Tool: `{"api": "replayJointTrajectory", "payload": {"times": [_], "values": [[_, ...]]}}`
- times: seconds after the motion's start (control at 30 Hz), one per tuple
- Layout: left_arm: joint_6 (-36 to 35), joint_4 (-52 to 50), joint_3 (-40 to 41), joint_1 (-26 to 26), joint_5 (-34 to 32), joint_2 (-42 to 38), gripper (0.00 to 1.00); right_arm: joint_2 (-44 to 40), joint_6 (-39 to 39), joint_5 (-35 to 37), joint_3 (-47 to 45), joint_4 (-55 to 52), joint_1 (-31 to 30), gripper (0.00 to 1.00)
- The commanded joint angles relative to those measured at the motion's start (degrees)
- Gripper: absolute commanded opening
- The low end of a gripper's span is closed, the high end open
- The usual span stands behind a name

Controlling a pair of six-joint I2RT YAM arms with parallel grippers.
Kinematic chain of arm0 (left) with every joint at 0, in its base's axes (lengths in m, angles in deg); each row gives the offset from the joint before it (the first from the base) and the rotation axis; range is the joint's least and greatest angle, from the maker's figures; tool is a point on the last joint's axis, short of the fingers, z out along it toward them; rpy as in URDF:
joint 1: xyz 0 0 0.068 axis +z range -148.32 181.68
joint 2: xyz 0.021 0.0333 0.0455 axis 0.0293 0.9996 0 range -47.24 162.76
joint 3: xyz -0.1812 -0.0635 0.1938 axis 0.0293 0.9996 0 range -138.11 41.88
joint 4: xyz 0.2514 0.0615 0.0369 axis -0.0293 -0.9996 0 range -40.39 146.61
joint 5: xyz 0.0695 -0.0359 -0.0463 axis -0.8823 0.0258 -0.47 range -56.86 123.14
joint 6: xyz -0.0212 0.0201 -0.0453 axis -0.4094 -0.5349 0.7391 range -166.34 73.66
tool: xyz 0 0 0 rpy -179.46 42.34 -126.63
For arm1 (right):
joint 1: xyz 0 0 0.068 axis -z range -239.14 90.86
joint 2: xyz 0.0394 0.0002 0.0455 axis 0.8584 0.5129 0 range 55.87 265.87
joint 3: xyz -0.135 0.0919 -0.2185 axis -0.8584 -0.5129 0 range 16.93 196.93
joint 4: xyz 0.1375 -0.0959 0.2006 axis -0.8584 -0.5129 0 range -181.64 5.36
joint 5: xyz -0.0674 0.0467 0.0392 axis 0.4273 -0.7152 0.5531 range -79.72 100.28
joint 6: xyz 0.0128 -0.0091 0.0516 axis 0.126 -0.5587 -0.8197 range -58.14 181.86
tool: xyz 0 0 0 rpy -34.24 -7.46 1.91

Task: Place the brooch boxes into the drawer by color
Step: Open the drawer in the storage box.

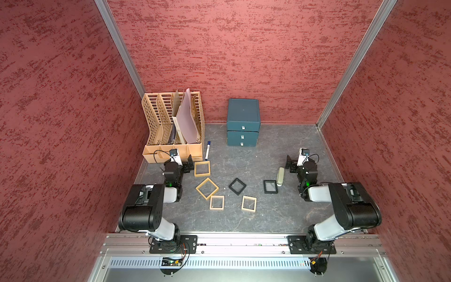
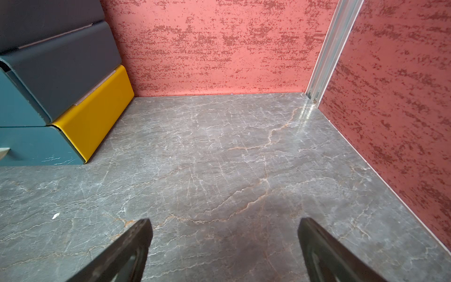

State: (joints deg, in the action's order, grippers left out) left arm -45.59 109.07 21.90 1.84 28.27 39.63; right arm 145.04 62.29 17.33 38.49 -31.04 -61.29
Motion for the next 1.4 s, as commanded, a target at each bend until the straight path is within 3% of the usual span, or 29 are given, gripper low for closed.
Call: {"api": "replayJointTrajectory", "payload": {"times": [0.0, 0.1, 0.2, 0.3, 0.37, 0.43, 0.5, 0.53, 0.63, 0.7, 0.83, 0.9, 1.0, 1.13, 1.37], "values": [[-4.64, -2.14, 0.49, -5.65, -9.09, -6.56, 1.00, -6.13, 0.46, 0.82, -1.28, -1.83, -0.61, 0.99], [-6.64, -14.33, -2.61, -12.40, -14.89, -17.19, 1.00, -18.35, 0.72, 4.98, 0.41, -12.35, -2.54, 0.98], [-6.82, -22.80, -6.60, -18.32, -15.85, -24.90, 1.00, -30.94, -0.96, 2.91, 3.71, -19.70, -3.27, 0.99], [-11.09, -35.69, -15.00, -26.41, -20.89, -30.15, 1.00, -40.20, -8.80, 2.27, 12.82, -34.09, -3.47, 0.99], [-13.19, -40.34, -20.81, -31.27, -24.48, -31.69, 1.00, -41.99, -17.51, 2.10, 22.36, -49.02, -3.38, 0.99], [-10.47, -53.79, -30.18, -34.68, -24.19, -32.07, 1.00, -41.65, -24.35, -0.85, 31.36, -63.41, -3.37, 0.99], [1.16, -68.69, -40.19, -34.75, -21.70, -31.82, 1.00, -41.53, -36.44, -0.05, 36.31, -73.76, -3.30, 0.98], [4.31, -69.15, -41.33, -33.27, -17.33, -32.20, 1.00, -41.87, -41.68, -0.02, 36.73, -75.76, -3.09, 0.99], [18.45, -67.13, -43.41, -20.82, 6.93, -31.57, 1.00, -43.35, -44.38, -9.50, 34.66, -67.69, -2.27, 0.99], [28.55, -74.13, -50.34, -12.77, 17.64, -26.15, 1.00, -41.73, -47.85, -9.89, 36.95, -71.87, -2.28, 0.93], [32.04, -84.33, -61.31, -11.78, 22.40, -16.74, 1.00, -36.29, -50.75, -15.09, 42.09, -79.65, -2.35, 0.83], [30.62, -87.82, -65.53, -13.96, 20.60, -12.98, 1.00, -34.87, -53.94, -18.29, 41.88, -79.35, -2.61, 0.78], [29.20, -94.30, -72.49, -16.42, 15.78, -6.63, 1.00, -32.85, -58.04, -20.31, 41.48, -78.83, -4.15, 0.78], [30.50, -97.15, -78.60, -16.38, 17.32, 1.65, 1.00, -29.98, -61.47, -22.42, 41.38, -75.15, -7.10, 0.78], [30.77, -96.89, -88.72, -17.04, 20.80, 15.11, 0.78, -21.83, -67.22, -25.17, 41.12, -63.59, -15.84, 0.72]]}}
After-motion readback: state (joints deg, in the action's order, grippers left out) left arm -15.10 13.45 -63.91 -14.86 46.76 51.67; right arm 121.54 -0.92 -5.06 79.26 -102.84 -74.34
